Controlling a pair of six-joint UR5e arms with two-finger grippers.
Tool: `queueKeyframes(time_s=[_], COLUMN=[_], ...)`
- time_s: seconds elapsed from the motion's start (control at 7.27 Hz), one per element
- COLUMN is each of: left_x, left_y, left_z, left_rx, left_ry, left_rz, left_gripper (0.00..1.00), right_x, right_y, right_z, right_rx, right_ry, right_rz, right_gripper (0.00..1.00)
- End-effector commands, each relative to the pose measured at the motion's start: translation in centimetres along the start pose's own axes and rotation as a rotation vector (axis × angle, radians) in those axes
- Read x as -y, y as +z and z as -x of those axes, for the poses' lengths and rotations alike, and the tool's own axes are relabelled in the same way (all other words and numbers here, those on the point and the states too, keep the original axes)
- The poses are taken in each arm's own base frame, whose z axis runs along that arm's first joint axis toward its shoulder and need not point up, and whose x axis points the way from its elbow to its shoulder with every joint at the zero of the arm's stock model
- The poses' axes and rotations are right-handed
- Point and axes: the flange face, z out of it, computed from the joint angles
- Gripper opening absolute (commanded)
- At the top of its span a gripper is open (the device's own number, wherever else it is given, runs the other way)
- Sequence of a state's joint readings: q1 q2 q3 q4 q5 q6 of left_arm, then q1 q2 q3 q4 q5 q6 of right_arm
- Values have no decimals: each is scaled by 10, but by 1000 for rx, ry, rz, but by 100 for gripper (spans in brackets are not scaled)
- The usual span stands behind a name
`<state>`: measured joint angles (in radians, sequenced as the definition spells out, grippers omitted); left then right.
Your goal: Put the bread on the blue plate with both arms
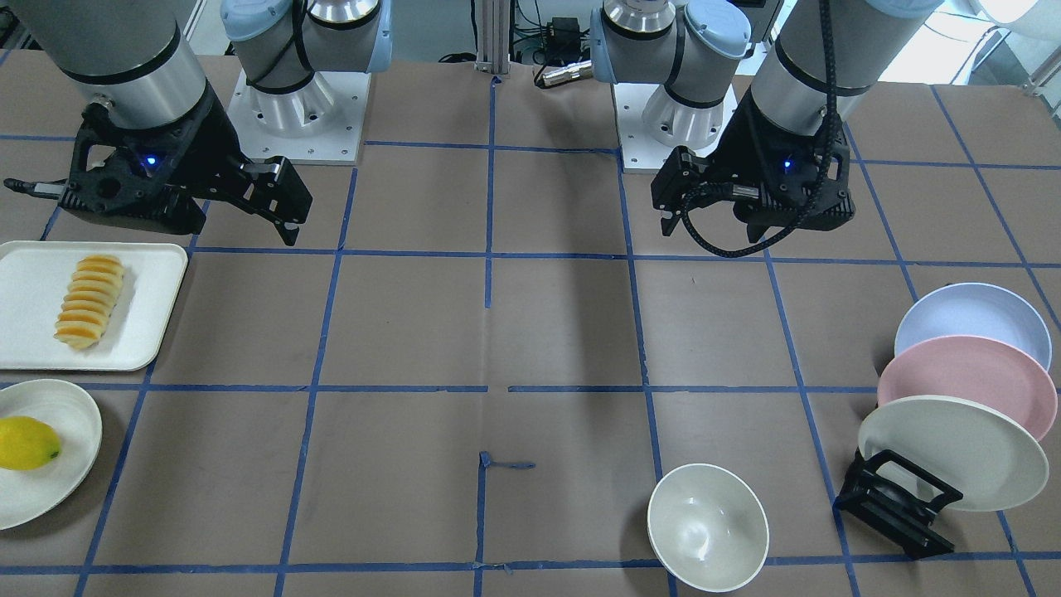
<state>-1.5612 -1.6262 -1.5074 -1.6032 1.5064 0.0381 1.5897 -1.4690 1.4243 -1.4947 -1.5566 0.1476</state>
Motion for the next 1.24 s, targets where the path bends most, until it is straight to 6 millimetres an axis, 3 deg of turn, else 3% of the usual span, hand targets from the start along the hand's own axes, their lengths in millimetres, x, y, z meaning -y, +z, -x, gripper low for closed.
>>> queueKeyframes(time_s=[0.0, 0.55, 0.69, 0.83, 1.1], left_x=[0, -3, 1, 7, 5], left_y=[-1, -7, -10, -17, -30], left_z=[1, 14, 33, 74, 185], left_rx=[1, 4, 5, 5, -1], left_ry=[-4, -17, -52, -125, -310], left_rz=[-1, -4, -10, -25, -49], left_gripper=[100, 100, 100, 100, 100], right_x=[0, 3, 7, 13, 22], right_y=[1, 11, 14, 21, 27], right_z=[0, -10, -16, -37, -98], right_rx=[4, 6, -5, -5, -61], right_ry=[0, 28, 36, 76, 159], right_rz=[1, 37, 40, 58, 82], right_gripper=[100, 100, 100, 100, 100])
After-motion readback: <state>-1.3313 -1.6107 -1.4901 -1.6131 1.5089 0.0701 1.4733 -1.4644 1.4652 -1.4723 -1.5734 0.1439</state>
